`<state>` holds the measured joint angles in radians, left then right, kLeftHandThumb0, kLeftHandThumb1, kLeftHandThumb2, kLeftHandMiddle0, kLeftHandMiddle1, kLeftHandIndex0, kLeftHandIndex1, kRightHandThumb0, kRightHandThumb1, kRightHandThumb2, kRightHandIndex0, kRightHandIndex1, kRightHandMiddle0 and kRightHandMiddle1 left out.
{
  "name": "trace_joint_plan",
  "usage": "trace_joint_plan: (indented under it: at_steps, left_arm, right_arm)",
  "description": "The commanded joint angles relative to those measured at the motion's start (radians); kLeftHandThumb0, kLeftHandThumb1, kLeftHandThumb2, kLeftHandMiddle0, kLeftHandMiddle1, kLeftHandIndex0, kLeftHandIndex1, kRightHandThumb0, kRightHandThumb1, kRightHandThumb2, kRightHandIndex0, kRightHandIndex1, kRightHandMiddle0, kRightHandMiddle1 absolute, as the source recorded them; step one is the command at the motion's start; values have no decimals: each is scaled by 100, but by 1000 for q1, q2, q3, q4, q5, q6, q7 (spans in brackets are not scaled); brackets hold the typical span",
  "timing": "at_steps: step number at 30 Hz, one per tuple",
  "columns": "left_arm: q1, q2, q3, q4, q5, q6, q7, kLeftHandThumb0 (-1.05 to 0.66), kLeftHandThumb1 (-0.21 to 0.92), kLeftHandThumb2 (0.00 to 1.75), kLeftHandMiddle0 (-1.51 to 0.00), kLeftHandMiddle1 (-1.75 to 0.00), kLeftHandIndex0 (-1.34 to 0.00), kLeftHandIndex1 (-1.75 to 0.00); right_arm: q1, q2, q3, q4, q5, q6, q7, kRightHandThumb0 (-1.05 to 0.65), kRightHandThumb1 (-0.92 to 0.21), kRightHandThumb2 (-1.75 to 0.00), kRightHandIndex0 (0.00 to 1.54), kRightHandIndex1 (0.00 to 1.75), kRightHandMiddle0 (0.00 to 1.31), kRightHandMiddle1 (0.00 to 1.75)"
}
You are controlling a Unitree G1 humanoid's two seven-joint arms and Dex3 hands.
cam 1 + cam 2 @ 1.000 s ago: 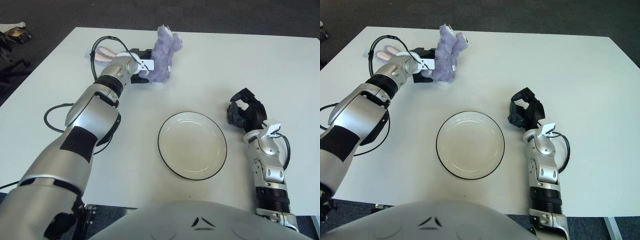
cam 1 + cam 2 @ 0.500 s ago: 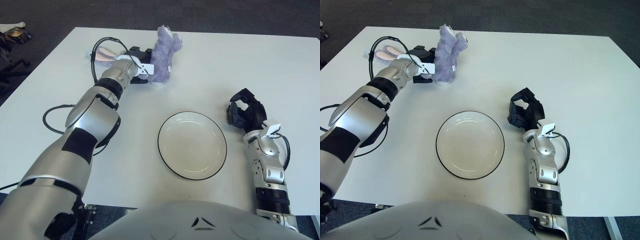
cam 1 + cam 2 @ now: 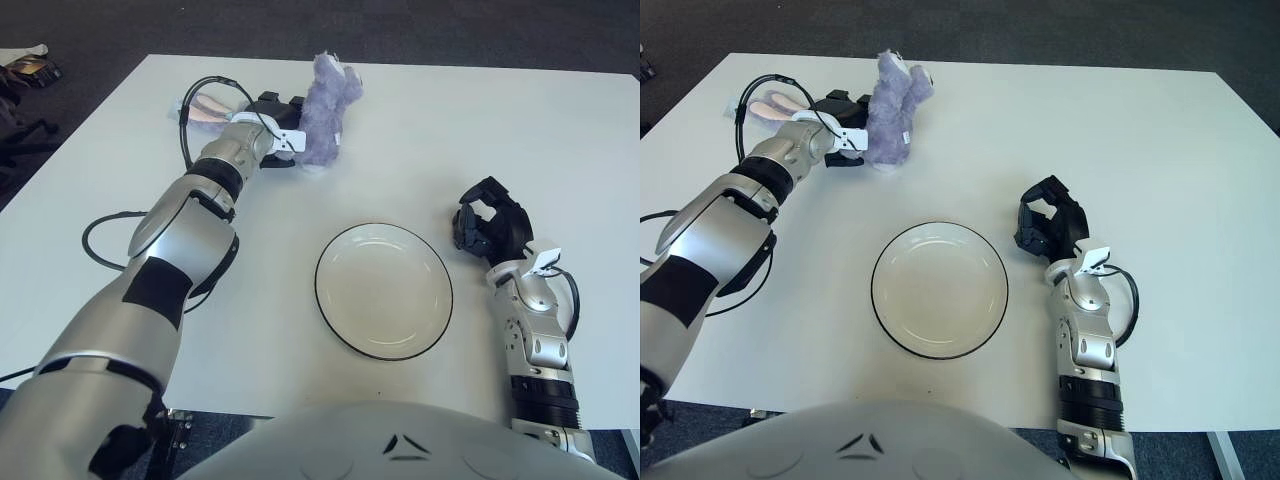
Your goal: Put the doll into the plate.
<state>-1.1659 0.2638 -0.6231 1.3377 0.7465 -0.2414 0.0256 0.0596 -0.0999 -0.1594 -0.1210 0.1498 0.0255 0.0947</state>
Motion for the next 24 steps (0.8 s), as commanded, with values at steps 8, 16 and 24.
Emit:
trace_joint_plan:
  at_steps: [8,16,24]
  left_arm:
    - [65,-9,-19,25,26,-6,35,23,40,112,-42,-157,-25,-172]
    - [75,-15,37,27,-25,-1,31,2,9,147,-83,-144,-63,-174]
    - [81,-12,64,22,-46,-13,42,0,1,159,-89,-150,-66,-175]
  right_arm:
    - [34,10,5,49,11,18,10,-43,-48,-111,127,175,49,175]
    - [29,6,2,56,15,20,23,-43,-49,-111,126,175,48,175]
    - [24,4,-1,63,13,28,22,-43,-49,-111,126,175,48,175]
